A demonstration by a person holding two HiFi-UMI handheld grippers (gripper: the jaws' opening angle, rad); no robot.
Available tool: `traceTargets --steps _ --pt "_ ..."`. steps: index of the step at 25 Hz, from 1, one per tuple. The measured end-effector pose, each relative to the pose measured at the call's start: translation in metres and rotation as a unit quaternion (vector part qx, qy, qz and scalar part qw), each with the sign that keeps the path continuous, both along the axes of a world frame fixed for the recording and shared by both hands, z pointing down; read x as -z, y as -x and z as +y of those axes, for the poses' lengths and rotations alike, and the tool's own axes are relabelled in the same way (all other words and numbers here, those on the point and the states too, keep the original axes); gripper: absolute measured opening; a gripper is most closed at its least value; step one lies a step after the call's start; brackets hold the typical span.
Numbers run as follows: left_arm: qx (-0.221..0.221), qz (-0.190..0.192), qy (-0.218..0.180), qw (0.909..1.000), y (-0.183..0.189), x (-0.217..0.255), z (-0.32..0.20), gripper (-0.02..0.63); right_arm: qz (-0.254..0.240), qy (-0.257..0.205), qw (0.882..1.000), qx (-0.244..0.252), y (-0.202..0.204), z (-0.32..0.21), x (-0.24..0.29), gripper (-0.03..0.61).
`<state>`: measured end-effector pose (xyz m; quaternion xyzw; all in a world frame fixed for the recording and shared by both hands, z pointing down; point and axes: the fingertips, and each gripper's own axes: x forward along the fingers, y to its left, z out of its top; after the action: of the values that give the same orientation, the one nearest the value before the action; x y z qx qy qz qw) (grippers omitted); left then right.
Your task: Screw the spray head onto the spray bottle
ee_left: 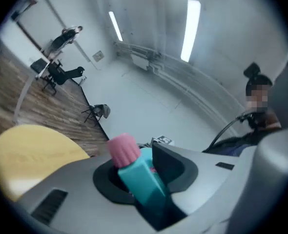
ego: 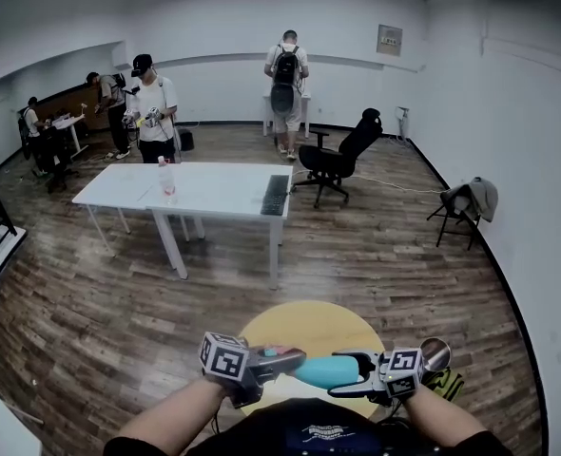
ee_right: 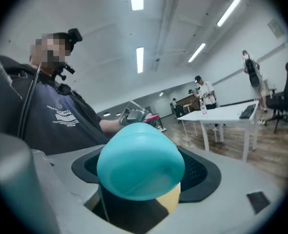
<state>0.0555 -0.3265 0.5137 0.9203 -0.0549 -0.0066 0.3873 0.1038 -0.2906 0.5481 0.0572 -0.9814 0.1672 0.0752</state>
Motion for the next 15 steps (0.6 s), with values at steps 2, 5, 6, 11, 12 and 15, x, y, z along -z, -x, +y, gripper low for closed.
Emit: traceTargets --steps 2,5,6,11,12,15 --pt "0.034 0.088 0.060 0.9938 0.015 0.003 -0.010 0.237 0.049 -0.115 0.992 -0.016 -0.002 -0.002 0.011 0.430" --pt "0.110 0.228 0.149 0.9558 0.058 0.002 -0.032 0.391 0.135 -0.264 0.954 -0.044 -0.005 -0.002 0.026 0.430" --pt "0.129 0.256 0.162 0.9440 0.070 0.000 -0.036 0.391 0.154 -0.296 0.942 -0.048 -0.006 0.000 0.028 0.430" --pt "0.060 0.172 0.048 0.9822 0.038 0.007 -0.004 0.405 0.160 -0.342 0.926 -0.023 0.005 0.011 0.022 0.430" --pt "0.039 0.123 0.000 0.9916 0.025 0.004 0.003 0.356 0.148 -0.310 0.939 -0.014 0.006 0.012 0.019 0.430" --pt "-0.006 0.013 -0.098 0.9951 0.000 0.001 0.011 0.063 0.057 -0.121 0.991 0.024 0.000 0.007 0.008 0.430"
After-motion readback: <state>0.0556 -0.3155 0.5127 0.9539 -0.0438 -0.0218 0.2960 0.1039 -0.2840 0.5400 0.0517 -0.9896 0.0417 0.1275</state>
